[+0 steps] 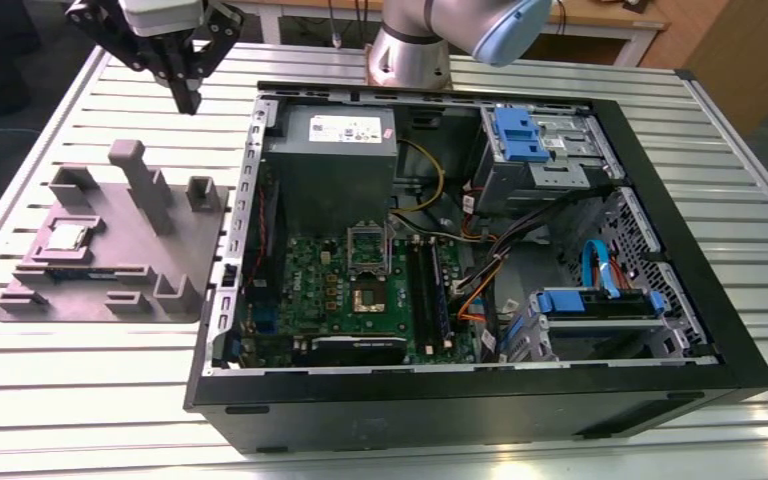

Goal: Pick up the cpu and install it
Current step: 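Reach for the cpu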

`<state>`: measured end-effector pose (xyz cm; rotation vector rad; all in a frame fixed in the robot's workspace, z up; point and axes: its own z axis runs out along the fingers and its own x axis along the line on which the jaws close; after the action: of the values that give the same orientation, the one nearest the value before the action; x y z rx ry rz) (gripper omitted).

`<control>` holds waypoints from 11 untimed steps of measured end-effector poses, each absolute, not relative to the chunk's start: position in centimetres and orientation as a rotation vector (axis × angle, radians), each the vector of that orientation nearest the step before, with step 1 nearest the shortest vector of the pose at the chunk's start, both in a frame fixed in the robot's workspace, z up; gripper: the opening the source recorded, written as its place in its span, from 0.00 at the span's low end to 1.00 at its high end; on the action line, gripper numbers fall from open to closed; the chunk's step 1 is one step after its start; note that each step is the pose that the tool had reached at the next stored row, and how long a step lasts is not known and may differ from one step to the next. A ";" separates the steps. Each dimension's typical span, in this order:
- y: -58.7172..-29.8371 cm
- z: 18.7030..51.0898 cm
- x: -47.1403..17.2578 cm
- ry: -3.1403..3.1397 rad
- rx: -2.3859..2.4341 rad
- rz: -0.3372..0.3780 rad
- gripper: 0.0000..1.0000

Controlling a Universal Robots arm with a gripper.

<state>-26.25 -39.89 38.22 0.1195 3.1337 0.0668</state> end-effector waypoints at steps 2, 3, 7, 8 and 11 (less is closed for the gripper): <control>-39.9 38.2 -26.3 3.134 0.119 0.067 0.10; -39.9 38.2 -26.3 3.134 0.119 0.067 0.10; -39.9 38.2 -26.5 3.134 0.119 0.067 0.10; -39.9 38.2 -26.5 3.134 0.119 0.067 0.10; -39.9 38.2 -26.5 3.134 0.119 0.067 0.10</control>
<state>-26.47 -39.89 38.22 0.1195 3.1337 0.0668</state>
